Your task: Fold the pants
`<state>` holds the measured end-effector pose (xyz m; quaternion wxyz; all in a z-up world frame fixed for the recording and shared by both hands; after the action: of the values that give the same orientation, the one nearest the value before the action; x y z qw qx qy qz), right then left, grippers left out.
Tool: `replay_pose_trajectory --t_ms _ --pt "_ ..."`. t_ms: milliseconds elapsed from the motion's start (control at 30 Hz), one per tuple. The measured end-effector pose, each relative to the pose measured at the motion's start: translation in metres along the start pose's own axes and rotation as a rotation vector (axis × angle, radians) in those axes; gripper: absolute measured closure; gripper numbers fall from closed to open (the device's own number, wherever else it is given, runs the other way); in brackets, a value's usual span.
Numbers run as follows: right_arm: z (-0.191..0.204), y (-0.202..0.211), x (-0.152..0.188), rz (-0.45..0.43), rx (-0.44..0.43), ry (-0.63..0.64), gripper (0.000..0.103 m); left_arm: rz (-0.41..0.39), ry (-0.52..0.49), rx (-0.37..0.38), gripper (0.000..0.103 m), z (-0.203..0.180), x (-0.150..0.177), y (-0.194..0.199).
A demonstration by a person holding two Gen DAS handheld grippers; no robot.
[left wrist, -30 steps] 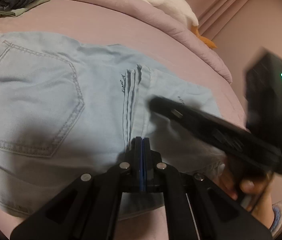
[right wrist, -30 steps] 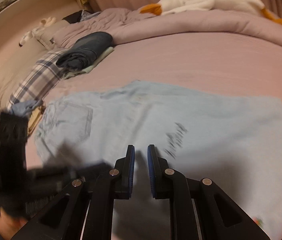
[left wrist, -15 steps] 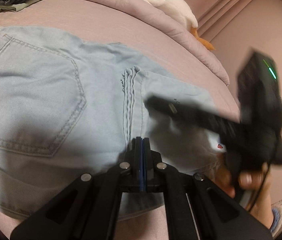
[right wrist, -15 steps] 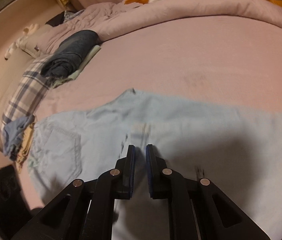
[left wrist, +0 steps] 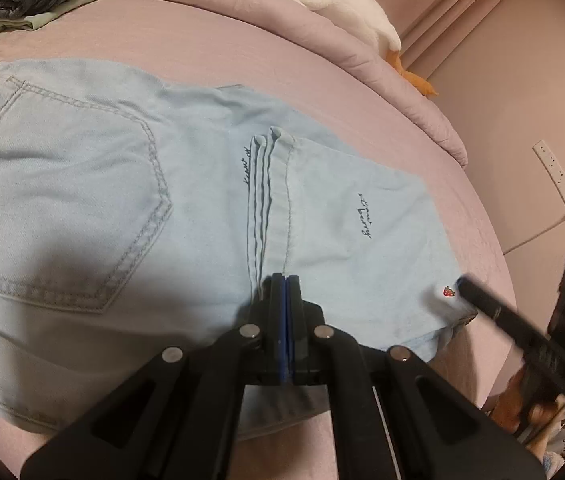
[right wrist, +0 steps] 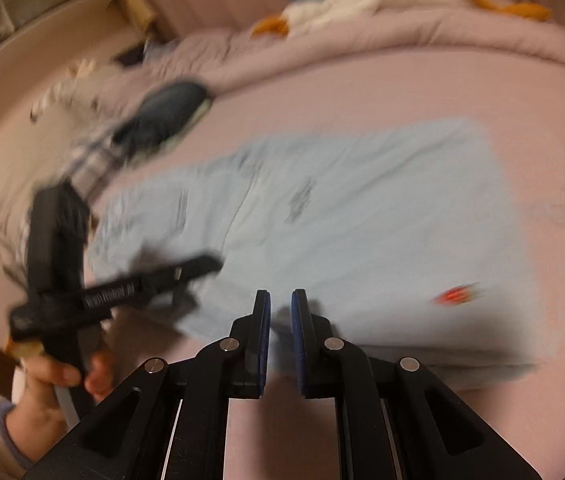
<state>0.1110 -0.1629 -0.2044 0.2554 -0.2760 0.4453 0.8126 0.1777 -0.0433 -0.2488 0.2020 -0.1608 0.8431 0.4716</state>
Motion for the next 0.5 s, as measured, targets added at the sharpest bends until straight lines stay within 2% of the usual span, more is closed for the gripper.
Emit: replay_pose_trajectory --t_ms 100,133,167,200,267,367,433,500 --pt "-0.038 0.013 -0.01 -0.03 0.186 -0.002 0.093 -0.001 -0.002 -0.019 0.099 -0.001 0.001 0.001" --pt "-0.053 0.011 -0.006 0.0 0.258 -0.007 0.092 -0.001 -0.007 -0.029 0.099 -0.001 0.0 0.001" --pt "-0.061 0.006 0.001 0.038 0.283 -0.016 0.093 0.0 -0.012 -0.038 0.099 -0.002 0.001 0.001" --pt "-0.067 0.0 0.008 0.062 0.269 -0.026 0.093 0.001 -0.021 -0.052 0.099 -0.003 0.001 0.0" --pt "-0.071 -0.002 0.01 0.022 0.237 -0.031 0.093 0.001 -0.036 -0.079 0.099 -0.005 0.001 0.001" --pt "-0.07 0.001 0.002 0.03 0.247 -0.072 0.093 -0.011 -0.048 -0.123 0.099 -0.007 0.002 0.003" --pt "-0.056 0.007 -0.002 0.01 0.213 -0.055 0.093 -0.019 -0.06 -0.147 0.099 -0.007 0.003 0.004" --pt "-0.052 0.009 -0.001 0.016 0.217 -0.026 0.093 -0.025 -0.061 -0.161 0.099 -0.006 0.005 0.006"
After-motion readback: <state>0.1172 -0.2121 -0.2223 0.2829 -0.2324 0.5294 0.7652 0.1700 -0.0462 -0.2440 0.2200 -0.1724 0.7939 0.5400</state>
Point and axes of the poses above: each gripper's, at about its wrist camera, not at the fingertips, and y roughly against the way its jaws point, z to its left, x to its underside, the point moved 8 cm from there along -y, roughly the way its jaws point, and after that the axes turned 3 degrees about -x, right-handed, at the moved point
